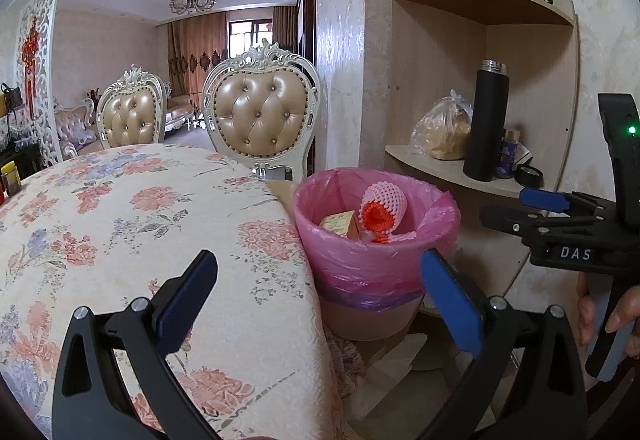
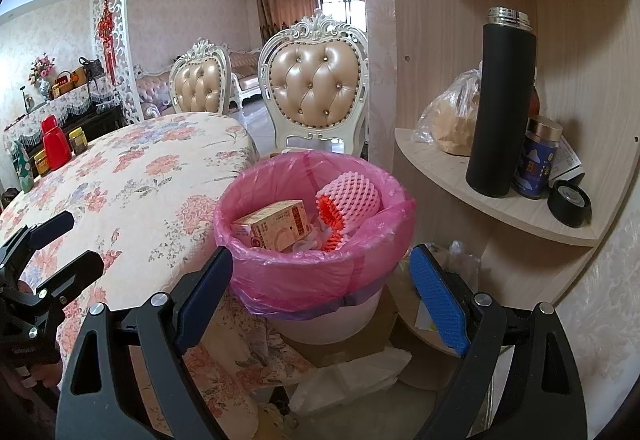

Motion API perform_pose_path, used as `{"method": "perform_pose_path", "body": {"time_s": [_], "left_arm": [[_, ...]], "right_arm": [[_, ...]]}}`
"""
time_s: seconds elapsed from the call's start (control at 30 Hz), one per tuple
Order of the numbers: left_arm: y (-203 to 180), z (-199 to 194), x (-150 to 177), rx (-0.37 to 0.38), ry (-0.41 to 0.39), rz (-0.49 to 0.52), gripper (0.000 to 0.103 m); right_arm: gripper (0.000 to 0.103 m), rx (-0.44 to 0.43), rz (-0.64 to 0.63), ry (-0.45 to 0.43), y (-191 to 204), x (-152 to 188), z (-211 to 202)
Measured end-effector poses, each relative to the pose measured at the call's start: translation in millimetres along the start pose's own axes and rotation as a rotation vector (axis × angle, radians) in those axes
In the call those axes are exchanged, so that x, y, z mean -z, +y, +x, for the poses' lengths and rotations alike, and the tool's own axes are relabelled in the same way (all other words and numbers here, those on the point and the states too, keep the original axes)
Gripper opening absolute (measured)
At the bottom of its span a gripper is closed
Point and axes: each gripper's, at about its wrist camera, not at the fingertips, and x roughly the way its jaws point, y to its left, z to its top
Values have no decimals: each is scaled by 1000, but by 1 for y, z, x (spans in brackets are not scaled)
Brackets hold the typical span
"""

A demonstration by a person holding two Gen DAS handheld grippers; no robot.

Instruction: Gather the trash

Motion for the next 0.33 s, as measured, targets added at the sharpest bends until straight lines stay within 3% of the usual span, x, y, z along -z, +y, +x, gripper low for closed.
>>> {"method": "perform_pose_path", "body": {"time_s": [0.17,0.33], "left_arm": [[3,-2,-2,12,6,-8,98],[14,-16,-9,-52,-3,-8,98]], "right_arm": [[85,-10,6,-1,3,-1,2],[85,-65,-30,-4,25,-8,12]]}}
